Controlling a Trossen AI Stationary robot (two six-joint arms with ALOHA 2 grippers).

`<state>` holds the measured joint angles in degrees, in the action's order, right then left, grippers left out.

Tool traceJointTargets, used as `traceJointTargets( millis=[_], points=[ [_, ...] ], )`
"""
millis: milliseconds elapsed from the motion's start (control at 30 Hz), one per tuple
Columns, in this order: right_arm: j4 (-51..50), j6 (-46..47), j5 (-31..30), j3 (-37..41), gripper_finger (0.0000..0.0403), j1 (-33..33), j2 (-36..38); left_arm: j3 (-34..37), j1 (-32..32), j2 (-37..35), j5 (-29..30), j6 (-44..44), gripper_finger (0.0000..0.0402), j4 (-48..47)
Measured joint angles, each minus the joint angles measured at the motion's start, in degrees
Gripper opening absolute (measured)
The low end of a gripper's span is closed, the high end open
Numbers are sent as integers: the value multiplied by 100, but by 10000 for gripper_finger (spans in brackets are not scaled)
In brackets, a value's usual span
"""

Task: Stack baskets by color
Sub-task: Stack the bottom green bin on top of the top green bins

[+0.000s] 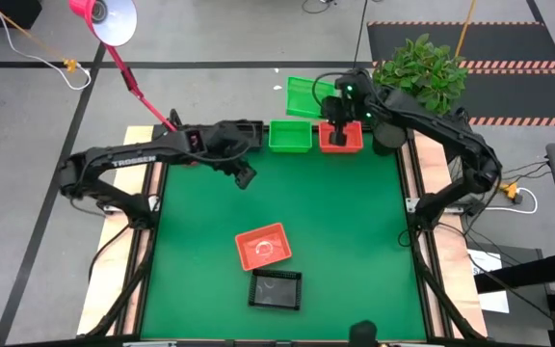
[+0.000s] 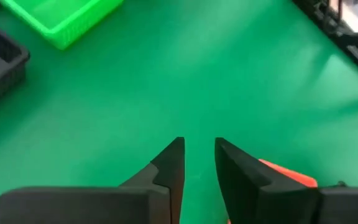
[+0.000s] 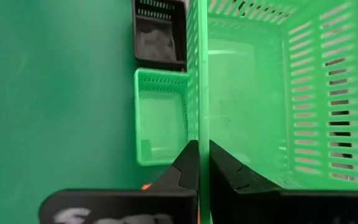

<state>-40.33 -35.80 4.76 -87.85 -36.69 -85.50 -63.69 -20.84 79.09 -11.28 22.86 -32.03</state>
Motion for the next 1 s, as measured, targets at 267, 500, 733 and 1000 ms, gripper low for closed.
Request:
traceJointTargets(
  millis=[267, 500, 733, 1000],
  points=[
    [711, -472, 165, -4, 2, -48, -684, 291, 187, -568, 73, -439, 50, 558],
    [771, -735, 303, -4, 2, -48, -1323, 289, 155, -605, 145, -608, 21, 496],
    [1048, -1054, 304, -4, 2, -48, -1842, 289, 120, -605, 141, -768, 6, 522],
    [1254, -928, 296, -4, 2, -37, -2171, 289, 22, -605, 141, -818, 20, 509]
  ],
)
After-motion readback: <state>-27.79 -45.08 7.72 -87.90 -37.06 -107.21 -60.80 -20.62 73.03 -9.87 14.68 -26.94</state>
